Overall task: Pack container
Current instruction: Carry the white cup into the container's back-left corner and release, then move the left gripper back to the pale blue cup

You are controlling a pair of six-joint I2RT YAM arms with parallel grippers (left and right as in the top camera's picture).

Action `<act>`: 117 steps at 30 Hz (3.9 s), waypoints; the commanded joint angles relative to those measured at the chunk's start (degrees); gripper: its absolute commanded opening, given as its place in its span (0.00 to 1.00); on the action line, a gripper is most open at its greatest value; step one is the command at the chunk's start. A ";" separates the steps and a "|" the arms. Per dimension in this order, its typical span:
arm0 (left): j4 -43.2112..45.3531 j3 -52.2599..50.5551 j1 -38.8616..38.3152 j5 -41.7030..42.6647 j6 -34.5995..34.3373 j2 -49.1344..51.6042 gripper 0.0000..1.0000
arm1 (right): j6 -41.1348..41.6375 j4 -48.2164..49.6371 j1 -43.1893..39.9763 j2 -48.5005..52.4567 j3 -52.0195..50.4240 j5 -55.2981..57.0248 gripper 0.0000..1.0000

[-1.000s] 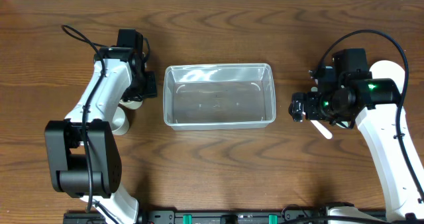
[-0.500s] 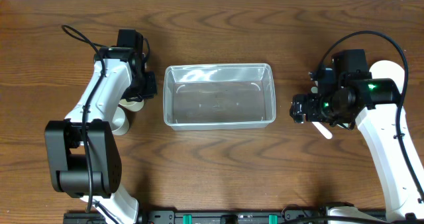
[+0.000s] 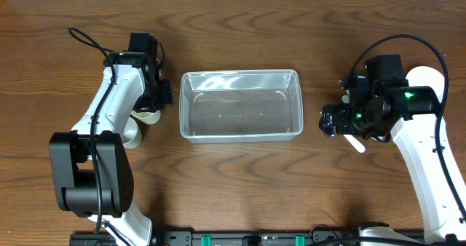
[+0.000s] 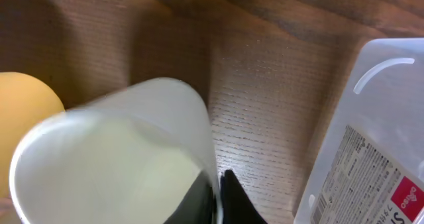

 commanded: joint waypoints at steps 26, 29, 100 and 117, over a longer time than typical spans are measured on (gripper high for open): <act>-12.00 17.57 -17.66 -2.14 7.19 -13.03 0.06 | 0.68 1.25 -0.02 -0.28 0.96 4.00 0.91; -13.99 17.35 -22.40 -1.46 6.38 -12.74 0.06 | 0.76 1.42 -0.02 -0.31 0.96 4.00 0.91; -8.52 -9.42 7.32 -2.16 -10.75 -15.13 0.89 | 0.52 -1.40 -0.02 -0.31 0.96 4.90 0.95; -4.92 -9.88 7.32 -2.21 -9.75 -7.32 0.43 | 0.52 -1.79 -0.02 -0.31 0.96 4.90 0.93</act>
